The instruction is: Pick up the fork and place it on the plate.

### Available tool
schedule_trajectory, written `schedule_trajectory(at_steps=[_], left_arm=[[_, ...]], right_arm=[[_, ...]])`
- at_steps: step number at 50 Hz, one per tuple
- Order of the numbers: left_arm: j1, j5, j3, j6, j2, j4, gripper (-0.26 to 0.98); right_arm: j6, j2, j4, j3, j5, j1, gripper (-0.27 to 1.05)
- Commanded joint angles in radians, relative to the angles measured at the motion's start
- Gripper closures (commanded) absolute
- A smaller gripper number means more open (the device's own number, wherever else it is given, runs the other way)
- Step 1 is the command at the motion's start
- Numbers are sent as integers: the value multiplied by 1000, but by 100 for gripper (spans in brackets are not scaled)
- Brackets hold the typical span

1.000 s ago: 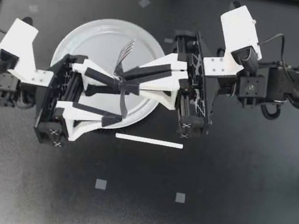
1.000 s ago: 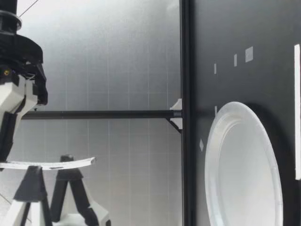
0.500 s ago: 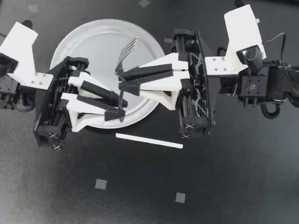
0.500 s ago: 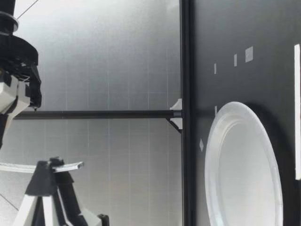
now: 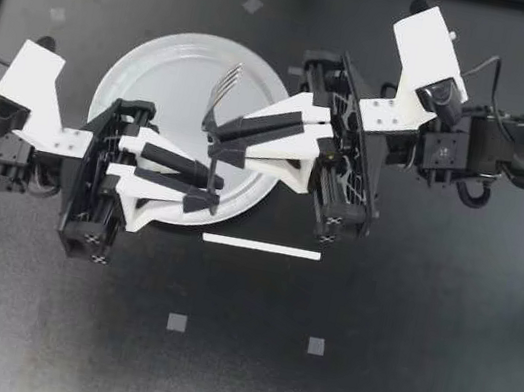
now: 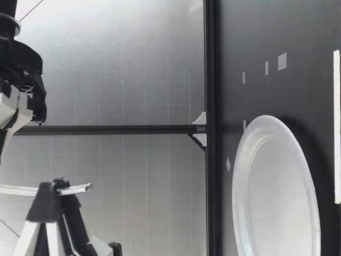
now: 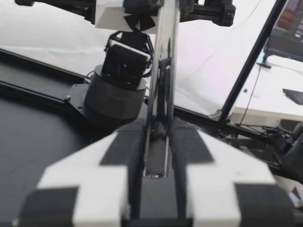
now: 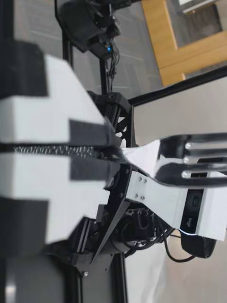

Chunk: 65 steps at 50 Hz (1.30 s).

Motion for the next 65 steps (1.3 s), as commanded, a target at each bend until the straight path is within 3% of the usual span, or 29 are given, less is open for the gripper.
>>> schedule_trajectory(at_steps=[1, 8, 12, 26, 40, 52, 65], left_arm=[[-6, -3, -14, -5, -11, 3, 72], [-8, -2, -5, -8, -25, 3, 72], [-8, 9, 8, -9, -37, 2, 72], [-8, 130, 40, -14, -135, -5, 72], [-37, 634, 152, -127, -293, -114, 72], [-51, 960, 272, -270, -422, -244, 72], [-31, 1203, 321, -380, -503, -233, 72]], right_arm=[[-3, -3, 6, -21, -58, -8, 61], [5, 6, 9, -20, -69, -8, 15], [6, 11, 23, -17, -60, -8, -4], [12, -18, 40, 58, -51, -8, -1], [81, -158, 69, 225, 2, -8, -1], [83, -193, 91, 264, 46, -8, -1], [81, -161, 91, 264, 40, -9, -1]])
